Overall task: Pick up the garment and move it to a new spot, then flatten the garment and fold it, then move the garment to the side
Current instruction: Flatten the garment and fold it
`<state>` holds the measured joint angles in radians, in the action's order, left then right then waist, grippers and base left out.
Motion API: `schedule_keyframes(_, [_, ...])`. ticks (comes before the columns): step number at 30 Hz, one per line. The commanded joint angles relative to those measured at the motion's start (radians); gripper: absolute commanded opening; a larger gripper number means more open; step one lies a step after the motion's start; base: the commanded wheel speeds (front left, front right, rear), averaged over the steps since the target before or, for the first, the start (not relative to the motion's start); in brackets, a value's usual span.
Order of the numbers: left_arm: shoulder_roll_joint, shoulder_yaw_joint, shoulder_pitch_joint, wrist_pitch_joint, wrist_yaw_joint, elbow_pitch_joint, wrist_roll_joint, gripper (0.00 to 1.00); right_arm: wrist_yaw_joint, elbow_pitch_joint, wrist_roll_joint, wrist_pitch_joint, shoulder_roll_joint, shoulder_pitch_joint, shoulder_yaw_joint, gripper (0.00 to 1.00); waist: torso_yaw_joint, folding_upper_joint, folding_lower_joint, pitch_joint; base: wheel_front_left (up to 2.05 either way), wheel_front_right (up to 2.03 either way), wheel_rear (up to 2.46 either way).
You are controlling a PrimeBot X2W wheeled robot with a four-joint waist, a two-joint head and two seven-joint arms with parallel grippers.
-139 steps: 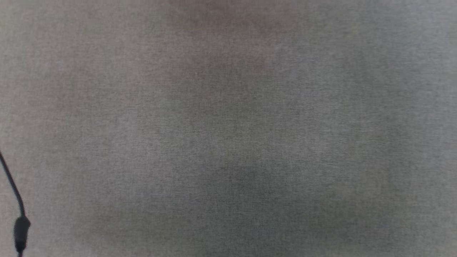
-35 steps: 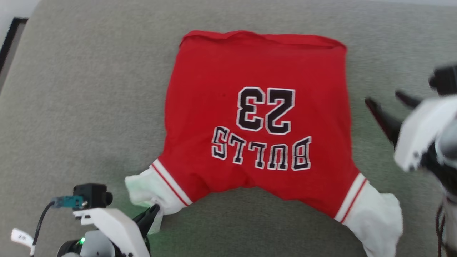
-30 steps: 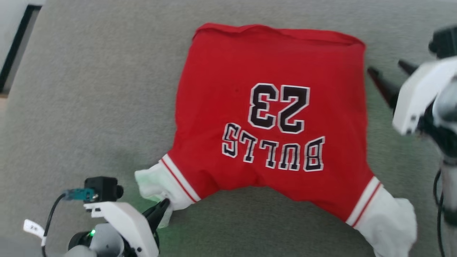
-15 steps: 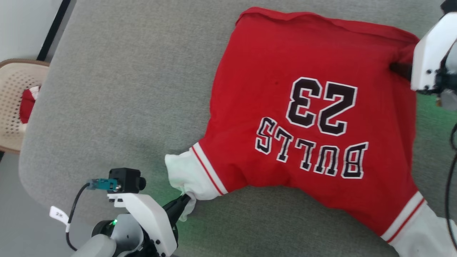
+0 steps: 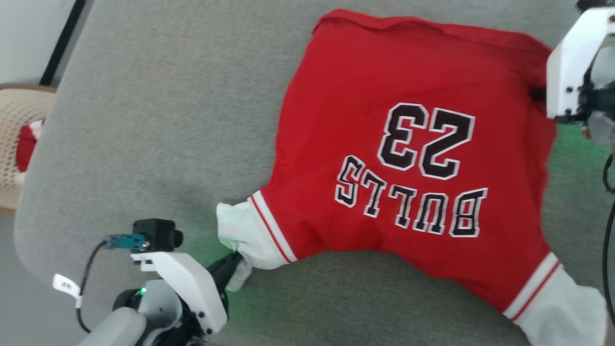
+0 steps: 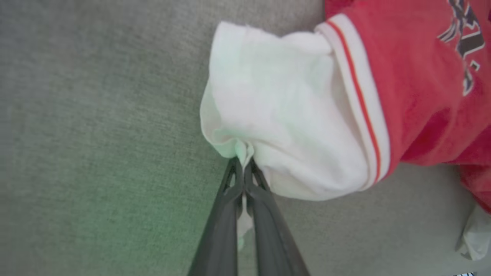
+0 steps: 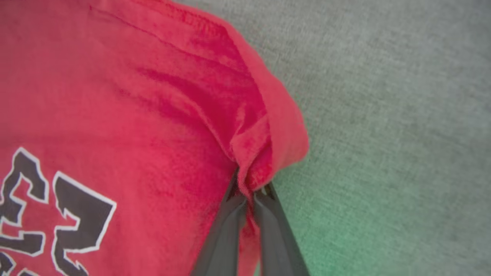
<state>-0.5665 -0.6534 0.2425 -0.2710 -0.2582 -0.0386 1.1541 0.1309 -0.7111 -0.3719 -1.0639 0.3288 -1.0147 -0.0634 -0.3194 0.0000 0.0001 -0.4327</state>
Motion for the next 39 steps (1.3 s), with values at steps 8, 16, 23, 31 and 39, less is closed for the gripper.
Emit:
schedule_keyframes(8, [-0.064, 0.054, -0.040, 0.028, -0.033, -0.032, 0.001, 0.00, 0.000, 0.263, -0.180, -0.001, 0.080, 0.164, -0.118, 0.00, 0.132, 0.0000, -0.0001, 0.051, 0.00, 0.00, 0.00])
schedule_keyframes(16, [-0.121, 0.089, -0.073, 0.022, -0.071, -0.082, 0.011, 0.00, 0.000, 0.617, -0.339, -0.129, 0.132, 0.455, -0.102, 0.00, 0.248, 0.0000, -0.0001, 0.091, 0.00, 0.00, 0.00])
schedule_keyframes(23, [-0.137, 0.099, -0.077, 0.012, -0.085, -0.100, 0.017, 0.00, 0.000, 0.800, -0.361, -0.208, 0.095, 0.675, -0.028, 0.00, 0.297, 0.0000, -0.0001, 0.109, 0.00, 0.00, 0.00])
schedule_keyframes(31, [-0.128, 0.101, -0.065, 0.010, -0.074, -0.096, 0.029, 0.00, 0.000, 0.820, -0.279, -0.151, -0.004, 0.873, 0.034, 0.00, 0.311, 0.0000, -0.0001, 0.110, 0.00, 0.00, 0.00])
schedule_keyframes(39, [-0.131, 0.105, -0.076, 0.018, -0.064, -0.076, 0.032, 0.00, 0.000, 0.784, -0.225, -0.003, -0.028, 0.861, 0.037, 1.00, 0.313, 0.0000, -0.0001, 0.125, 0.00, 0.00, 0.00])
